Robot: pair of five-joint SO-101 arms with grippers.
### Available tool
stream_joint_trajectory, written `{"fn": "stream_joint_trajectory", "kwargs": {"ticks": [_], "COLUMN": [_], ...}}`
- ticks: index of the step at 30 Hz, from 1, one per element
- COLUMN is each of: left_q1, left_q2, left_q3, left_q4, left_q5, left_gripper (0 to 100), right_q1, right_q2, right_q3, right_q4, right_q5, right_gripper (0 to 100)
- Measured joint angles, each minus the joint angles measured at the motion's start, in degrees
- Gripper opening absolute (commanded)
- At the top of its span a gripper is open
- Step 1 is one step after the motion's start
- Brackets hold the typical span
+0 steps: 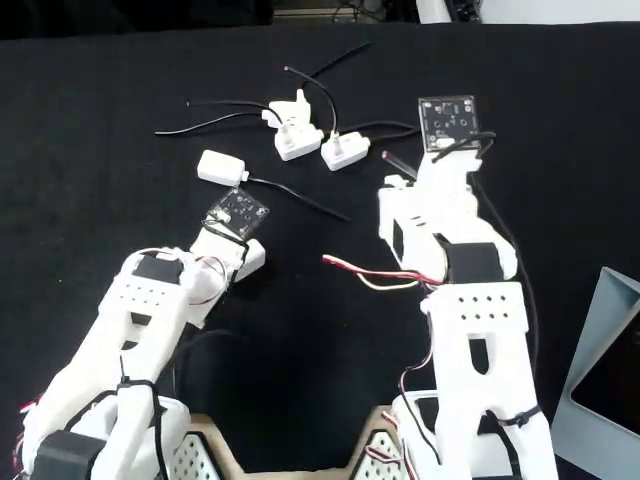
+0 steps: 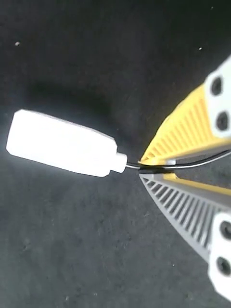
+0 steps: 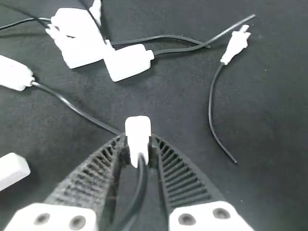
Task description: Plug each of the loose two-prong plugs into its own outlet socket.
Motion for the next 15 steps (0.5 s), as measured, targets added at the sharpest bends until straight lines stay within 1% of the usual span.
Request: {"fn": "stream_joint_trajectory", "kwargs": {"ticks": [3,5,6,10,13,15], "left_q1": [-0.4,-0.4,-0.4,-0.4,-0.4,-0.4], "left_q2": [-0.4,-1.3,-1.9,-4.6,-5.2,-5.1], "left_q3": [0.3,0.2,0.2,-1.8,-3.3,-3.5], "left_q4": [0.1,1.0,1.8,2.5,2.5,0.6], "left_q5": [0.1,0.2,0.9,8.1,9.3,9.6], "left_gripper": [22,27,27,27,27,27], "right_q1": [0.1,0.2,0.2,0.2,0.1,-0.1], "right_q2": [0.0,0.0,0.0,0.0,0.0,0.0], "right_q3": [0.0,0.0,0.0,0.0,0.0,0.0], "right_q4": [0.0,0.0,0.0,0.0,0.0,0.0], "right_q5": [0.0,0.0,0.0,0.0,0.0,0.0], "right_gripper": [1.2,1.2,1.2,1.2,1.2,1.2]}}
